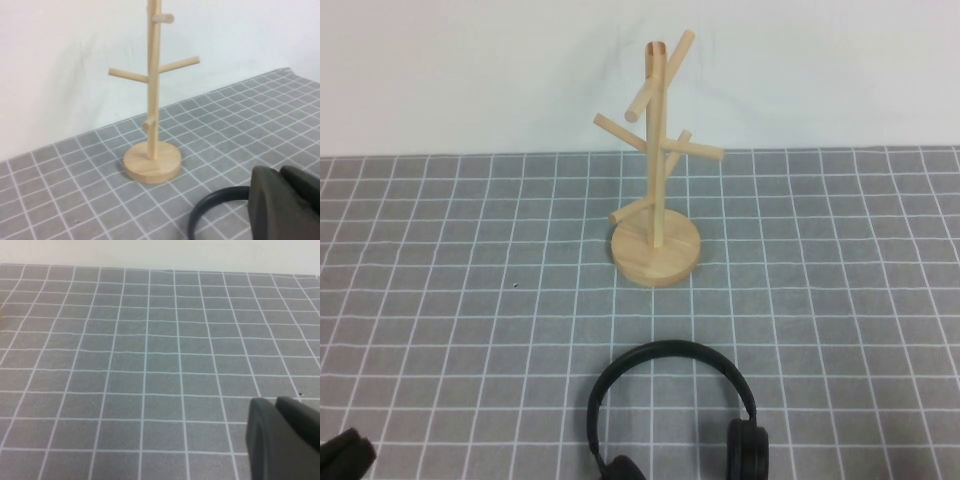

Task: Take out the headphones from the headphone stand

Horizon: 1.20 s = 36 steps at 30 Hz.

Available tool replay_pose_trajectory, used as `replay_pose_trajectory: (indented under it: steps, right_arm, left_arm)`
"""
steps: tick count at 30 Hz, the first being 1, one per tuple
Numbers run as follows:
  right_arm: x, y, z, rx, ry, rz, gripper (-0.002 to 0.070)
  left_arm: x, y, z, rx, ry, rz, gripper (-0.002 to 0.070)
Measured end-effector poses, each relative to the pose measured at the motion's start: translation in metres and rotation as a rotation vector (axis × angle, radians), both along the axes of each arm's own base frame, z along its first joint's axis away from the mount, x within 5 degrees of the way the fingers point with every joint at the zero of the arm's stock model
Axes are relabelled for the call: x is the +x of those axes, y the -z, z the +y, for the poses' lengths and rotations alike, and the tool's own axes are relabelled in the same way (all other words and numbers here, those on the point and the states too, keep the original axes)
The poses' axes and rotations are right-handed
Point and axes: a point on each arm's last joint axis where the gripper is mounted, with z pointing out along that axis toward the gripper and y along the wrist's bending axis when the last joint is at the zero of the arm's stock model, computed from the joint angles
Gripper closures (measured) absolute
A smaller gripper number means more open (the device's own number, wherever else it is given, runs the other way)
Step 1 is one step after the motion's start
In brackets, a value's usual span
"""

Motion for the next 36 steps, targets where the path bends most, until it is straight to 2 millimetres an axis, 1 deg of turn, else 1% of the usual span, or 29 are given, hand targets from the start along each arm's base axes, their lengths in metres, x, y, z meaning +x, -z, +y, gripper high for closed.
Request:
replay_pose_trajectory:
  steps: [3, 6, 13, 19, 23, 28, 33, 36]
  right_arm:
    - [0.000, 0.000, 0.000, 0.000, 0.000, 0.000, 0.0685]
    - [0.000, 0.000, 0.000, 0.000, 0.000, 0.000, 0.0685]
    - [0.000, 0.000, 0.000, 0.000, 0.000, 0.000, 0.0685]
    - [0.000, 0.000, 0.000, 0.000, 0.000, 0.000, 0.0685]
    - [0.000, 0.000, 0.000, 0.000, 0.000, 0.000, 0.0685]
    - [0.000, 0.000, 0.000, 0.000, 0.000, 0.000, 0.0685]
    - [0.000, 0.000, 0.000, 0.000, 0.000, 0.000, 0.0685]
    - [0.000, 0.000, 0.000, 0.000, 0.000, 0.000, 0.0685]
  left_arm:
    - [0.005, 0.012, -0.001, 0.016, -0.020, -0.028, 0.0678]
    - [0.012, 0.025, -0.001, 0.031, -0.077, -0.064, 0.0678]
    - [0.026, 0.046, 0.007, 0.011, -0.336, -0.102, 0.0678]
    - [0.033, 0.073, 0.016, 0.028, -0.523, -0.058, 0.0678]
    - [0.034, 0.078, 0.021, 0.018, -0.611, -0.039, 0.0678]
    - [0.033, 0.082, 0.023, 0.032, -0.646, 0.006, 0.0678]
    - [0.031, 0.095, 0.022, 0.090, -0.637, 0.144, 0.0678]
    - [0.030, 0.096, 0.022, 0.099, -0.638, 0.153, 0.0678]
